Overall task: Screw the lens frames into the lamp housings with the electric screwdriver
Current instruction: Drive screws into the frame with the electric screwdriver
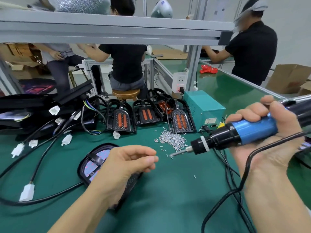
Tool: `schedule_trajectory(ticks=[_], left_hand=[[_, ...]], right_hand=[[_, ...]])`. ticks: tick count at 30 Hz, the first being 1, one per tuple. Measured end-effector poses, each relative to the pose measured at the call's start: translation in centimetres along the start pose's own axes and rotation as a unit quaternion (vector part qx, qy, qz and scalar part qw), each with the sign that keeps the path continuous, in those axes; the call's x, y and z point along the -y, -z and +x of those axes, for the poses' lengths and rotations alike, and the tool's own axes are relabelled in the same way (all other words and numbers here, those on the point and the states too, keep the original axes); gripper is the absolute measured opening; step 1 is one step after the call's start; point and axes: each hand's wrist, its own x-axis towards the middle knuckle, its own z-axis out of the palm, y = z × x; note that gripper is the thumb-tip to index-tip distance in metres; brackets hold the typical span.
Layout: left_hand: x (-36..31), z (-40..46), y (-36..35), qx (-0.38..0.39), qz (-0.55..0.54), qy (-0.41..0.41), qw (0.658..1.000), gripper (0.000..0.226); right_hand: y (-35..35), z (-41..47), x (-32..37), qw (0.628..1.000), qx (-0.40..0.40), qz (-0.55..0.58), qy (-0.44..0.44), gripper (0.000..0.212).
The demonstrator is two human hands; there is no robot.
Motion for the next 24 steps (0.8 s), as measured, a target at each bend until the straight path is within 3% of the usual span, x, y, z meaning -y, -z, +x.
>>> schedule_trajectory(ticks=[13,24], left_hand=[[0.2,-3.5,3.6,-0.045,-0.042,-0.016,0.998,0.017],[0.5,-3.8,4.8,-0.052,0.001,-0.019,0.998,0.023]], right_hand=[[-4.5,-1.5,-5.5,0.995,0.057,0.002,-0.077,0.016],[-4.7,-1.9,-7.0,0.994,0.061,-0.032,-0.09,0.009]])
